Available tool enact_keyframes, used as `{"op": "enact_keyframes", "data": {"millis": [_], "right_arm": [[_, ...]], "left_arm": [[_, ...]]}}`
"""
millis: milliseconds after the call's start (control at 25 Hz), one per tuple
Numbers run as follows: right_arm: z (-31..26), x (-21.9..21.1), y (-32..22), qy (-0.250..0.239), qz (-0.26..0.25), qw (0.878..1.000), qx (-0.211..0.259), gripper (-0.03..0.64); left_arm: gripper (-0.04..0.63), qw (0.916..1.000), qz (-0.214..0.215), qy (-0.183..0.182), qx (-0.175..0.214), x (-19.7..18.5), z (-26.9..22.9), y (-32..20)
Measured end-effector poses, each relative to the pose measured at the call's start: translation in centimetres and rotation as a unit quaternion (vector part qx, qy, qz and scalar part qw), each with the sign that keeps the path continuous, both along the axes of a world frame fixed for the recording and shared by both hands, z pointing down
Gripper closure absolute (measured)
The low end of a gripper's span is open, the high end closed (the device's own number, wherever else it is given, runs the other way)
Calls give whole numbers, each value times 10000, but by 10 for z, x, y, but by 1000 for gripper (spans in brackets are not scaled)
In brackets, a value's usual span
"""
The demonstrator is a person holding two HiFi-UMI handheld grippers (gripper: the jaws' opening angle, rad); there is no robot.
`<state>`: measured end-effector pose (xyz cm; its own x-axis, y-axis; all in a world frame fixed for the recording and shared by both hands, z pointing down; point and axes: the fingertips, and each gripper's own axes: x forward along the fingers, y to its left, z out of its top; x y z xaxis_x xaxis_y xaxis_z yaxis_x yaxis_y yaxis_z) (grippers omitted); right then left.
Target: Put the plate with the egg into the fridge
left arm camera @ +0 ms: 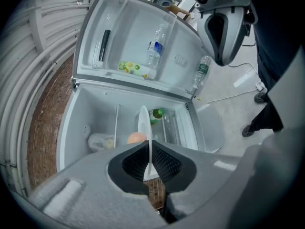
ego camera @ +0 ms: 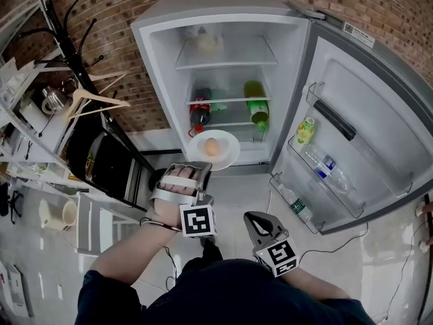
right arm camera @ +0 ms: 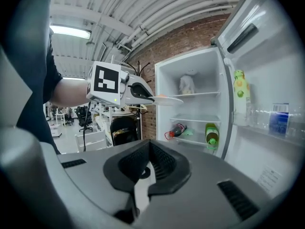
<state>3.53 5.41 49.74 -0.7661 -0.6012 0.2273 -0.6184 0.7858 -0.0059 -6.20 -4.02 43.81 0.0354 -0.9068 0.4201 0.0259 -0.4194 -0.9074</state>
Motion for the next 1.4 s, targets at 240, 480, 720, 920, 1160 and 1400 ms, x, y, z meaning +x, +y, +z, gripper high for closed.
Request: {"op": "enact_keyframes", "data": {"millis": [240,480,720,920,1160,1400], "right_arm": [[-1,-17,-44,92,208,9997,-35,607],[-7,-45,-94,228,346,9991,-5,607],[-15,-72,-141,236,681,9974,35,607],[-19,-81,-166,182,960,9952,56,607],[-15,-83,-184,206,846,9962,-22,607],[-16,-75,-209,224,505,9985,-21,607]], "left_arm": [[580,9998,179,3,-104,-17,6,-52],[580,9987,457,111,-205,-32,12,-107],[580,9970,743,131,-151,-50,11,-156],[580,9946,949,245,-341,-53,22,-185],[580,9968,786,123,70,-54,18,-226],[580,9988,455,119,-105,-47,30,-257]]}}
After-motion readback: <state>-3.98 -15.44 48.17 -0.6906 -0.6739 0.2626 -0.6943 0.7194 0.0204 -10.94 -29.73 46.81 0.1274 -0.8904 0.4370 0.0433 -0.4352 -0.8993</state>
